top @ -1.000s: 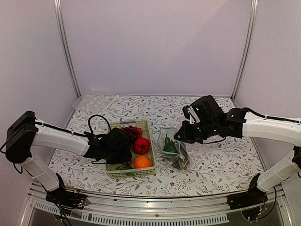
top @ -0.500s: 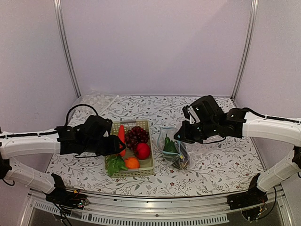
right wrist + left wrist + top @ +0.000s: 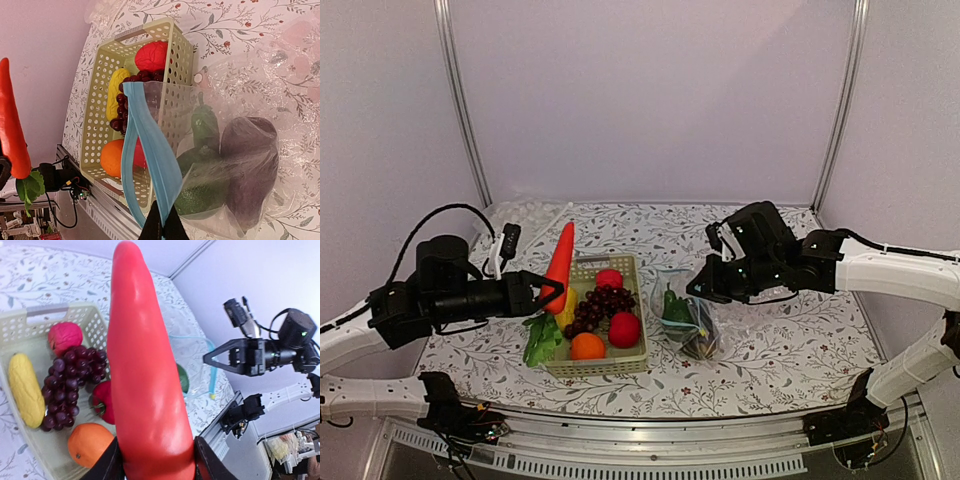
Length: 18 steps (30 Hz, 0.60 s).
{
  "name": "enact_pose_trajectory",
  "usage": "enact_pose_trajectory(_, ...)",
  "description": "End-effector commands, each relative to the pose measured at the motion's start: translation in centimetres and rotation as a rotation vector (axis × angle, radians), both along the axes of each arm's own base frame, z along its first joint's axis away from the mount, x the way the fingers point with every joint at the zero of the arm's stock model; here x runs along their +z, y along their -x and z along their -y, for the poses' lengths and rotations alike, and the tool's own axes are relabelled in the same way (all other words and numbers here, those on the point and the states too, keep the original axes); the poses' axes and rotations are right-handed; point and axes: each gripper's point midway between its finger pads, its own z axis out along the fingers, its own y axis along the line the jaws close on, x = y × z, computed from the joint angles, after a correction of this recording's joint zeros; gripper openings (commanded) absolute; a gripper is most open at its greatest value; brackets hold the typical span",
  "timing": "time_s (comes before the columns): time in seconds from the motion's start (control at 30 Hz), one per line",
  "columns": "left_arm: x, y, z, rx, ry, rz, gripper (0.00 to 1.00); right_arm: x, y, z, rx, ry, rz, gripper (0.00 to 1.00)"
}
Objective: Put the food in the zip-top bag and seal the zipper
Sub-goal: Place the fake vegetable in the bin.
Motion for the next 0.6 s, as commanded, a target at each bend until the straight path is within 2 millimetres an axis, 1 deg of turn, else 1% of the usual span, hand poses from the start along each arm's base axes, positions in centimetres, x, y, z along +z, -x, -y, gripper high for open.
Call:
enact_pose_trajectory(0.0,3.6,-0.2,1.5,-0.065,0.12,0.119,0.33,1.2,0.3,-1.0,0.033,-0.036,0.026,0.0)
enact_pose_trajectory(0.07,2.9,-0.5,2.7,-0.086,0.109,0.059,0.32,1.3,0.3,-1.0,0.035,-0.036,0.027,0.0)
enact_pose_trajectory(0.1,3.1,-0.4,3.3,-0.107,0.123,0.032,0.32,1.2,0.4,-1.0,0.034,-0.034,0.026,0.0)
enact_pose_trajectory(0.2,2.3,-0.2,6.1,-0.185,0.149,-0.097,0.31,1.3,0.3,-1.1,0.031,-0.035,0.027,0.0)
enact_pose_trajectory(0.33,3.6,0.6,9.8,-0.29,0.229,-0.176,0.31,1.2,0.3,-1.2,0.03,-0.027,0.036,0.0)
enact_pose_trajectory(0.4,3.6,1.3,11.4,-0.339,0.233,-0.215,0.31,1.2,0.1,-1.3,0.028,-0.023,0.047,0.0)
enact_pose_trajectory(0.43,4.3,1.4,12.2,-0.364,0.252,-0.194,0.3,1.2,0.0,-1.3,0.026,-0.021,0.053,0.0)
enact_pose_trajectory(0.5,4.3,1.2,13.0,-0.369,0.239,-0.169,0.29,1.3,-0.2,-1.4,0.021,-0.023,0.061,0.0)
enact_pose_trajectory(0.57,3.8,0.7,13.1,-0.35,0.218,-0.135,0.28,1.6,-0.3,-1.7,0.023,-0.034,0.064,0.0)
